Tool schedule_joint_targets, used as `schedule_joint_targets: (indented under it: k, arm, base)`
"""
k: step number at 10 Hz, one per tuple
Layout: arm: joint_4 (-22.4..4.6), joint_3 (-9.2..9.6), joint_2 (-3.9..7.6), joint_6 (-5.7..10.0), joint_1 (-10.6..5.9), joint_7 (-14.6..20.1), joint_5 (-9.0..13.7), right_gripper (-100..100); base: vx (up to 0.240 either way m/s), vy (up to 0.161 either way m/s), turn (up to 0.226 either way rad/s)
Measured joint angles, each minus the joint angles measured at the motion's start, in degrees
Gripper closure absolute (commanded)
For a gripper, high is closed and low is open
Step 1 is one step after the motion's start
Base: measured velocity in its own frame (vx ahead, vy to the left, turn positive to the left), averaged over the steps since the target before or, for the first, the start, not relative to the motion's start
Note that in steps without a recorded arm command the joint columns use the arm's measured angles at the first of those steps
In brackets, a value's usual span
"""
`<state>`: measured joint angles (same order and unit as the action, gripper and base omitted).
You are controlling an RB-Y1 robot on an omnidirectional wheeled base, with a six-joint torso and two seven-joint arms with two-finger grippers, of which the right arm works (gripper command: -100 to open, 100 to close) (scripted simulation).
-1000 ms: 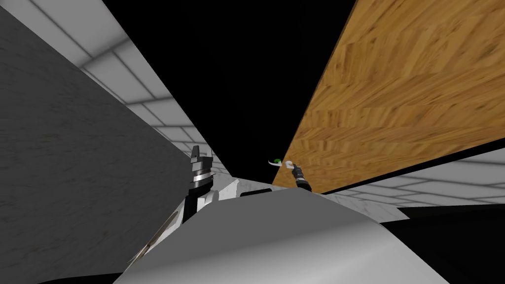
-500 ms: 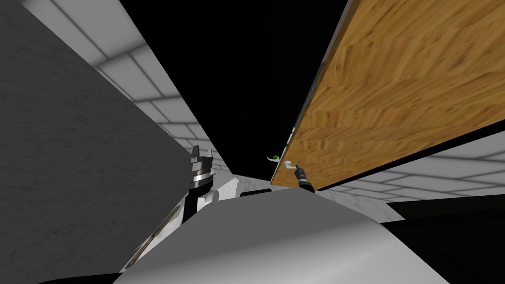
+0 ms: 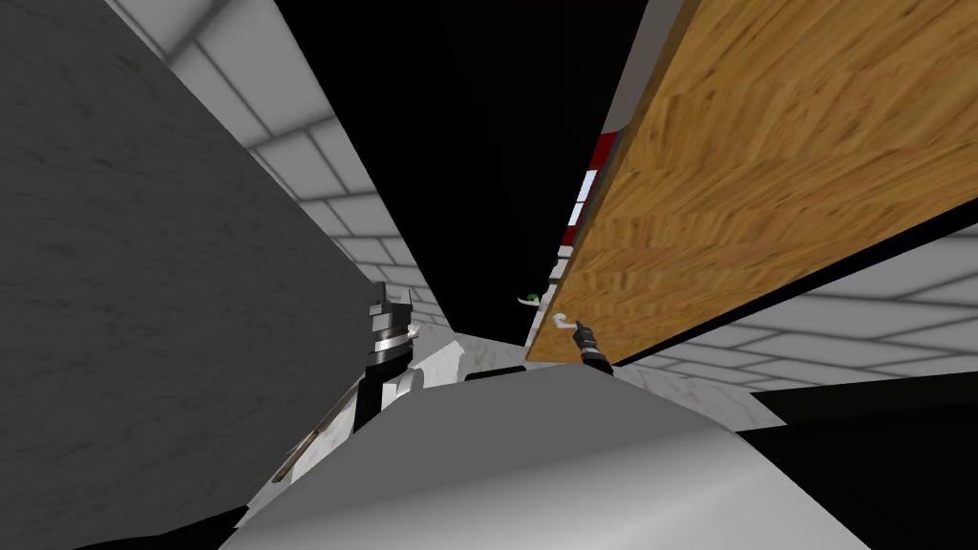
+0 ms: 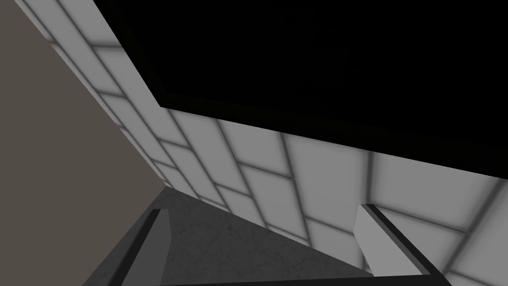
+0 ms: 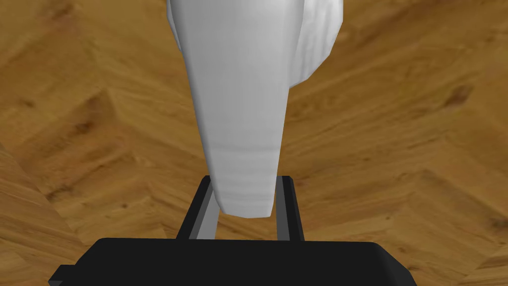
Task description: Pull the door open
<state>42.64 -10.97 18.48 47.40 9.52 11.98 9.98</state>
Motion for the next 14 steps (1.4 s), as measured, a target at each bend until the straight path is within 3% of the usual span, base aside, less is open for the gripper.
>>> schedule_joint_targets:
  k: [3,7,8,12,13,14]
  arm:
    - [-2.5,0.88,0.97,0.91,-2.27,-0.5,1.7,100]
    - [-6.9,3.42,1.64,2.27,-6.76,-1.4,4.1,100]
    - [-9.4,4.16,1.76,3.03,-8.73,-1.7,4.6,100]
    - [-8.9,6.26,1.44,2.91,-9.71,-2.7,6.1,100]
    - [-12.7,6.81,1.64,4.45,-12.01,-2.3,6.2,100]
    - [-13.5,7.05,1.69,4.82,-12.70,-2.2,6.3,100]
  base:
    - [-0.156,-0.032,0.155]
    - [-0.201,-0.051,0.176]
    - [-0.175,-0.047,0.184]
    - [-0.097,-0.049,0.088]
    - [-0.044,-0.018,0.015]
    - [-0.008,0.000,0.009]
